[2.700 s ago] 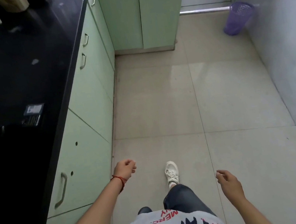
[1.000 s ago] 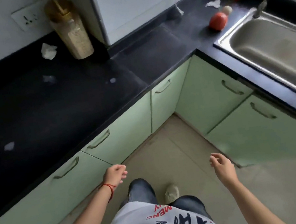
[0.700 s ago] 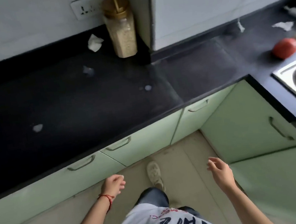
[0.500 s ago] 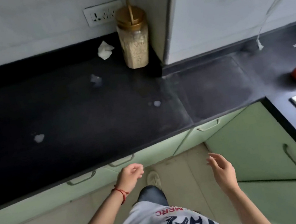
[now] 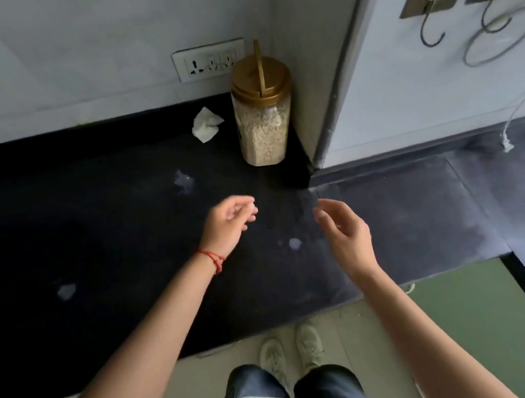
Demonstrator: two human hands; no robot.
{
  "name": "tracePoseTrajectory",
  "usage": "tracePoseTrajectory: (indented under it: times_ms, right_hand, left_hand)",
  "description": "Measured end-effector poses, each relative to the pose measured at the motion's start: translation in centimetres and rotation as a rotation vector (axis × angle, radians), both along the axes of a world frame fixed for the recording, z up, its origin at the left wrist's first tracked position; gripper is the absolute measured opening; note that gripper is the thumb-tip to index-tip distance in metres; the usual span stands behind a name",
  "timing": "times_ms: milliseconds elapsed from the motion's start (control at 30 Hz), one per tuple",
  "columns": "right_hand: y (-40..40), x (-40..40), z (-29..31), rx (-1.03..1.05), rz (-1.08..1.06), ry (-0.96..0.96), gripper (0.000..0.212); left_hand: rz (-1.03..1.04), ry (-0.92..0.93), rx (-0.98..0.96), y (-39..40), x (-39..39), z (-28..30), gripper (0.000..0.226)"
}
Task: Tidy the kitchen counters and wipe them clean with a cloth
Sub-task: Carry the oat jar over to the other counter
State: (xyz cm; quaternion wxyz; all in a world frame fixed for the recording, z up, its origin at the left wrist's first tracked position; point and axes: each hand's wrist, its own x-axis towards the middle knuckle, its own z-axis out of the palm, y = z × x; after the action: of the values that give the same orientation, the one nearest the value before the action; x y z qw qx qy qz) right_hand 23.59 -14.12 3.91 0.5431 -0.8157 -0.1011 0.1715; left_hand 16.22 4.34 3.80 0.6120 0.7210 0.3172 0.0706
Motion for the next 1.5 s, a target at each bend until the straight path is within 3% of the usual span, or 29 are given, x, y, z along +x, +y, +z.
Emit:
tracePoseTrajectory:
  times_ms: [200, 400, 633, 1000, 1167, 1300, 1367, 1500]
  right_hand:
    - [6.7, 5.1, 1.1, -0.005, 0.079, -0.053, 0.038]
    - [11.8, 8.9, -0.1, -0.094, 0.044, -0.061, 0.063]
    - [14.8, 9.8, -1.4, -0.134, 0.039, -0.088, 0.077]
    - [17.4, 8.8, -2.3, -0.128, -0.007, -0.056, 0.115]
    - [16.6, 10.1, -2.5, -0.071, 0.042, -0.066, 0.119]
    - [15.3, 11.4, -3.2, -0.034, 0.161, -0.060, 0.121]
    - [15.0, 11.7, -3.5, -0.027, 0.176, -0.052, 0.120]
    - [15.0, 11.7, -3.9, 0.015, 0.171, -0.048, 0.116]
  left_hand:
    - [0.157, -0.040, 0.036, 5.8, 6.6, 2.1, 0.029]
    - [0.246, -0.063, -0.071, 9.4, 12.7, 2.9, 0.040]
    - [0.368, -0.013, -0.237, 10.8, 18.1, 3.3, 0.055]
    - [0.365, -0.079, -0.345, 10.6, 17.6, 2.8, 0.049]
    - [0.322, -0.125, -0.338, 9.3, 13.8, 1.6, 0.037]
    - [0.279, -0.138, -0.207, 9.0, 10.7, -0.2, 0.056]
    - [0.285, -0.127, -0.175, 9.6, 10.7, -0.7, 0.051]
    - [0.322, -0.059, -0.281, 11.4, 13.1, -0.8, 0.050]
